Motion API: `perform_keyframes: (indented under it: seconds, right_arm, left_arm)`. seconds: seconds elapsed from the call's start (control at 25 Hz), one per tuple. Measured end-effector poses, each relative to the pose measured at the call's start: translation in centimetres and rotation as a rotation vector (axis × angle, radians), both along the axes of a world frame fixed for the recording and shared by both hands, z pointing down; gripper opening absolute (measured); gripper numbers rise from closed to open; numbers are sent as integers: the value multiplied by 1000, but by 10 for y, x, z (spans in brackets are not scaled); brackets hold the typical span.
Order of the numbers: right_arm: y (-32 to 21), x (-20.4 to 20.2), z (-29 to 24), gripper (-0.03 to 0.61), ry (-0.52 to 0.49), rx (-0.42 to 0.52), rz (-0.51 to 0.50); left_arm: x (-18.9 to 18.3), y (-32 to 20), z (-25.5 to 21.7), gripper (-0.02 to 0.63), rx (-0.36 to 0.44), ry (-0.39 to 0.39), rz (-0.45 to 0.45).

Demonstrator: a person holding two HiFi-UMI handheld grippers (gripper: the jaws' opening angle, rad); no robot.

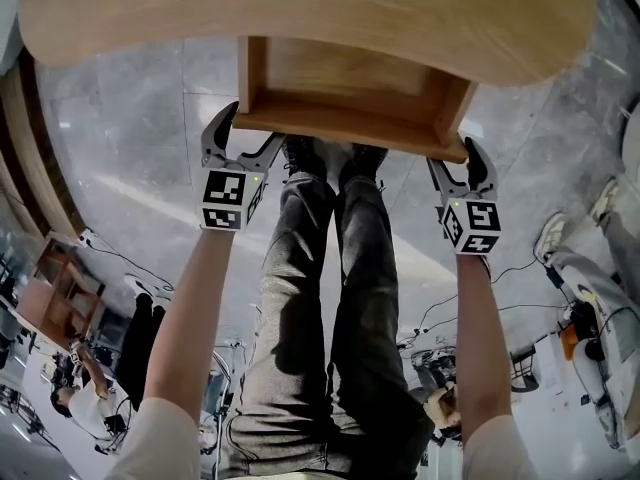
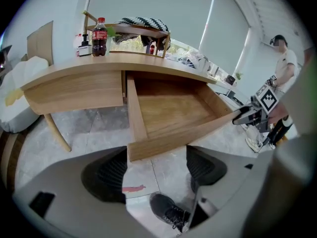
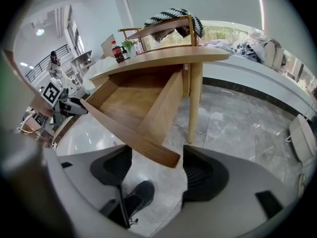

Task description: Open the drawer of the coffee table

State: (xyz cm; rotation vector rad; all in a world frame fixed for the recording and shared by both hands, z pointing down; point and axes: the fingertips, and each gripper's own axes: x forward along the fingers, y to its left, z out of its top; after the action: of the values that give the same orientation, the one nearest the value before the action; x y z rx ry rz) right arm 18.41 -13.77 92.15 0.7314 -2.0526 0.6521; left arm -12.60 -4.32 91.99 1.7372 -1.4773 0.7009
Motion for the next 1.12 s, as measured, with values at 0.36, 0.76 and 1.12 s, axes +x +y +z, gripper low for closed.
perform_keyframes:
  seconds: [0.36, 0.76, 1.12]
  right_arm:
    - [13, 12, -29, 328, 36, -5, -7]
    - [12, 3, -115, 267, 21, 47, 29]
    - [-17, -25, -253, 225, -60, 141, 72]
  left_arm:
    - [-13, 9, -33, 385, -4, -38, 26]
    - [-7, 0, -127, 351, 50, -11, 41]
    - [-8, -31, -272, 249, 159, -14, 56]
